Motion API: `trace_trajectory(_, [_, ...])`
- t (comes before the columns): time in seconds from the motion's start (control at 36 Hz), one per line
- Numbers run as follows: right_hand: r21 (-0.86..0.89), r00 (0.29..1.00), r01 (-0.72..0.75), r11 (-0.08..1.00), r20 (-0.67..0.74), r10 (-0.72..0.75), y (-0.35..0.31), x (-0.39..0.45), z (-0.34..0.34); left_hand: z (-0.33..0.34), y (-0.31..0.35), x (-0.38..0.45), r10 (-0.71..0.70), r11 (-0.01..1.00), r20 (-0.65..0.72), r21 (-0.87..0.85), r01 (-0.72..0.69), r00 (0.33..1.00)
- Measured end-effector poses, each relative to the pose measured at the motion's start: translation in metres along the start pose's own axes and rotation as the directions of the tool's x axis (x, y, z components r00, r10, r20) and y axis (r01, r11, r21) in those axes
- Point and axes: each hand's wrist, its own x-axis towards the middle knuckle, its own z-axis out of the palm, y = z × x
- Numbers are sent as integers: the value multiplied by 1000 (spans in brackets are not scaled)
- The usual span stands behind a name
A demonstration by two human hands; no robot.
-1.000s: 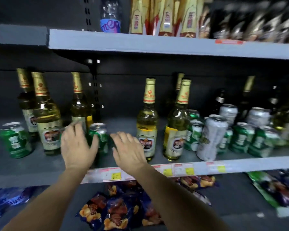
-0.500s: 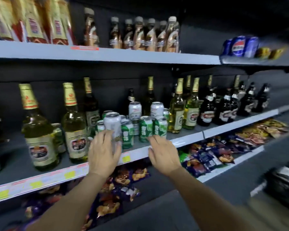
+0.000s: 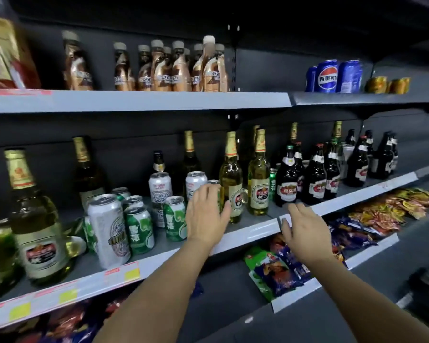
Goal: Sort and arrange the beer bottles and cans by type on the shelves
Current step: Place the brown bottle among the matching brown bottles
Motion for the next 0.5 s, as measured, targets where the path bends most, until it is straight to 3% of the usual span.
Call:
trace_trajectory(0.14, [21, 976, -177, 984, 134, 173, 14, 31, 15, 19, -11, 31, -31, 1000, -32, -6, 31, 999])
trace_trajectory(0.22, [58, 974, -198, 979, 126, 189, 25, 51, 24, 27, -17, 51, -69, 998, -82, -1, 69, 994])
trace_trajectory(0.36, [179, 1000, -20, 984, -18, 24, 9, 83, 44, 28, -32, 76, -165, 985, -138, 32, 171, 977])
trace_trajectory(0.5, [325, 975, 221, 919, -81, -206, -49, 108, 58, 18, -47, 85, -253, 959, -190, 83, 272, 949])
